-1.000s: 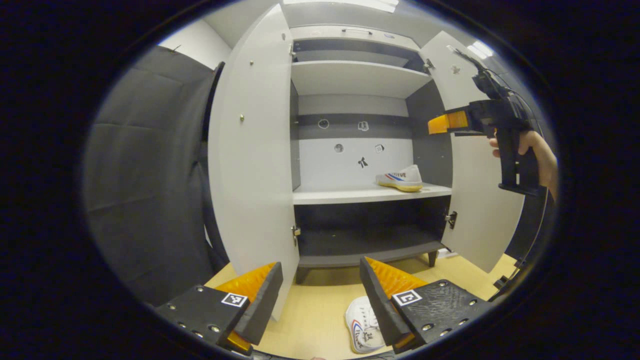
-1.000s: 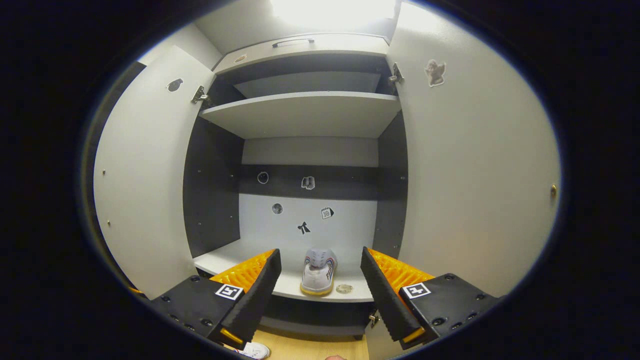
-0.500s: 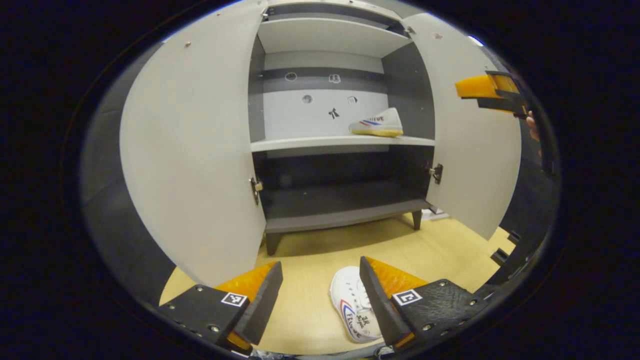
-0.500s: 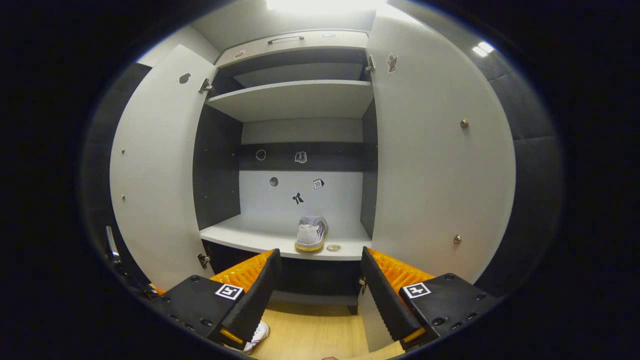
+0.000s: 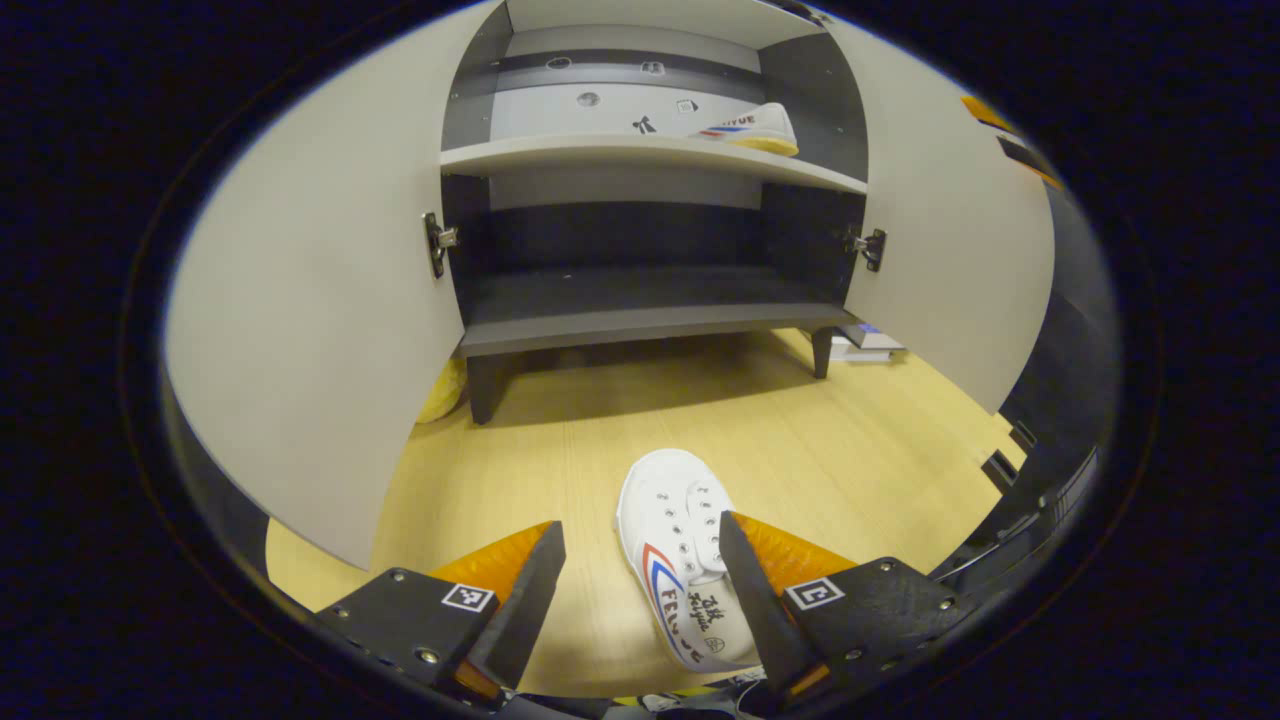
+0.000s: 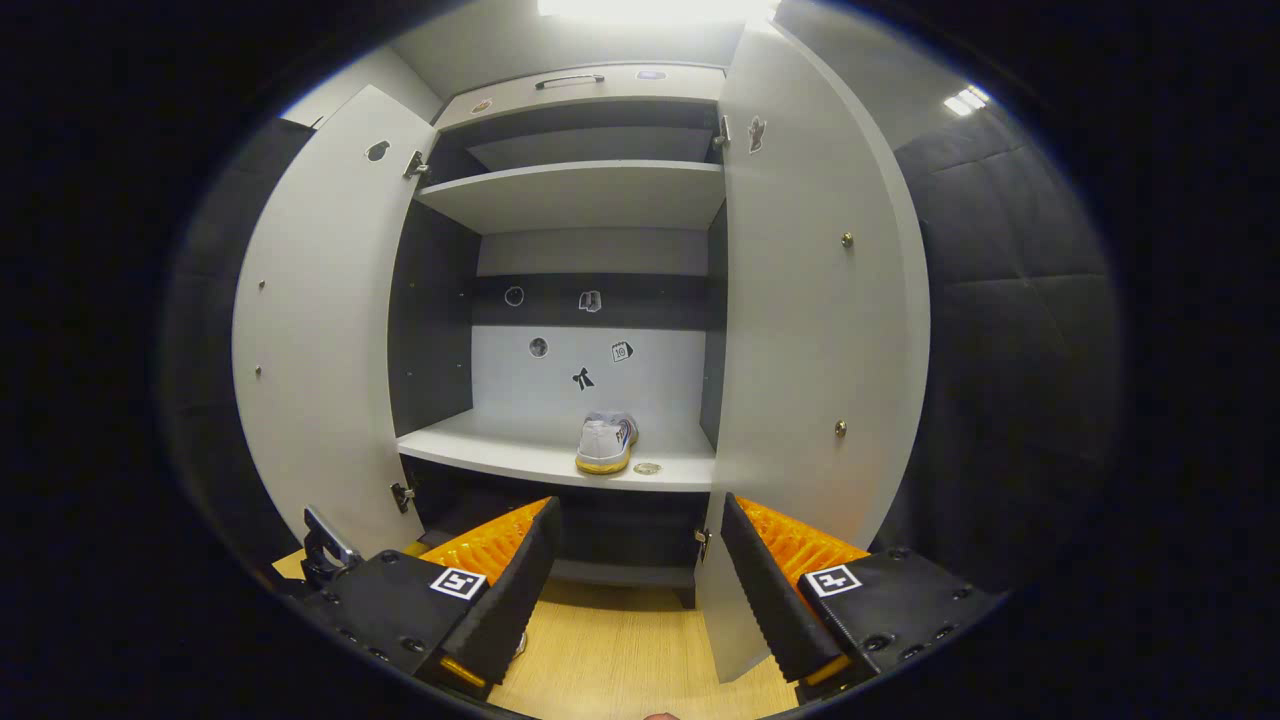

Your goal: Grab one shoe with the right hand and put it into the shoe cabinet, grab the other shoe with the left hand and put it into the shoe cabinet; then close the right door with the right hand and the left door with the left hand.

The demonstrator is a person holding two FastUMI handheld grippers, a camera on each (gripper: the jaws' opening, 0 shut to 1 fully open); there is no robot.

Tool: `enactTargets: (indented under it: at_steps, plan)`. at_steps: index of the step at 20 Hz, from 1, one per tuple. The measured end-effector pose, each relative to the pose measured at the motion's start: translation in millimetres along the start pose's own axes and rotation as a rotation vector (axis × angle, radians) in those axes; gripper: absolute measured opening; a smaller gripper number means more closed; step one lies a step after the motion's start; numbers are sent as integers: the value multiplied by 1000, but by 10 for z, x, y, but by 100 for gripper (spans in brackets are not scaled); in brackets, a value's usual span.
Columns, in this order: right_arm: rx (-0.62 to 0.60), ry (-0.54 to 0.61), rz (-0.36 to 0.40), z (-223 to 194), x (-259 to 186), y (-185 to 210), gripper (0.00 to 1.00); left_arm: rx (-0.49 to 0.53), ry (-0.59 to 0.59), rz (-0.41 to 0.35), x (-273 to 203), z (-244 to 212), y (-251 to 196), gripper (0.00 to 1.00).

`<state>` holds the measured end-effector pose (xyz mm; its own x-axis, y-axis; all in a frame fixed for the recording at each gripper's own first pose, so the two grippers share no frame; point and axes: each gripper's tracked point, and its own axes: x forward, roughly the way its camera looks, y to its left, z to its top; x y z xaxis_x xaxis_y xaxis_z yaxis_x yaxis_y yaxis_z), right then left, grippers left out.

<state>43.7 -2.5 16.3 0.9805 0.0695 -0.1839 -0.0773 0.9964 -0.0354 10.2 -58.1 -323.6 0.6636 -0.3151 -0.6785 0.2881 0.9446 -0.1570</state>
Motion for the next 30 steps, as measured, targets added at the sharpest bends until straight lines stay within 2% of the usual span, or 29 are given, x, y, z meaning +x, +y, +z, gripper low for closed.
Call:
enactTargets:
  at_steps: [5, 11, 16, 19, 20, 21, 23, 26, 27, 28, 29, 30]
  plan:
    - [-8, 46, -18, -169, -74, -76, 100, 3, 89, -7, 226, -300, 29, 90]
    - [11, 33, -1, -121, -108, -40, 100, 12, 168, -6, 393, -560, 25, 90]
    - [1, 13, 34, -73, -104, 70, 100, -30, 206, -28, 439, -666, 19, 91]
    - [5, 21, 45, -103, -85, 113, 100, -51, 208, -40, 459, -672, -11, 80]
    - [5, 24, 47, -112, -84, 114, 100, -50, 215, -42, 460, -678, -17, 80]
    - [7, 25, 50, -111, -81, 121, 100, -68, 216, -86, 469, -675, -126, 80]
    - [9, 23, 55, -106, -87, 134, 100, -80, 233, -80, 445, -686, -121, 51]
    - [8, 15, 61, -91, -114, 133, 100, -77, 243, -64, 477, -669, -120, 37]
    - [7, 14, 61, -93, -120, 135, 100, -65, 246, -49, 451, -654, -90, 27]
    - [7, 13, 62, -89, -125, 131, 100, -69, 230, -44, 468, -621, -80, 25]
    - [8, 14, 64, -98, -125, 139, 100, -72, 219, -32, 418, -593, -50, 10]
    - [10, 14, 69, -96, -129, 148, 100, -72, 210, -25, 445, -593, -72, 3]
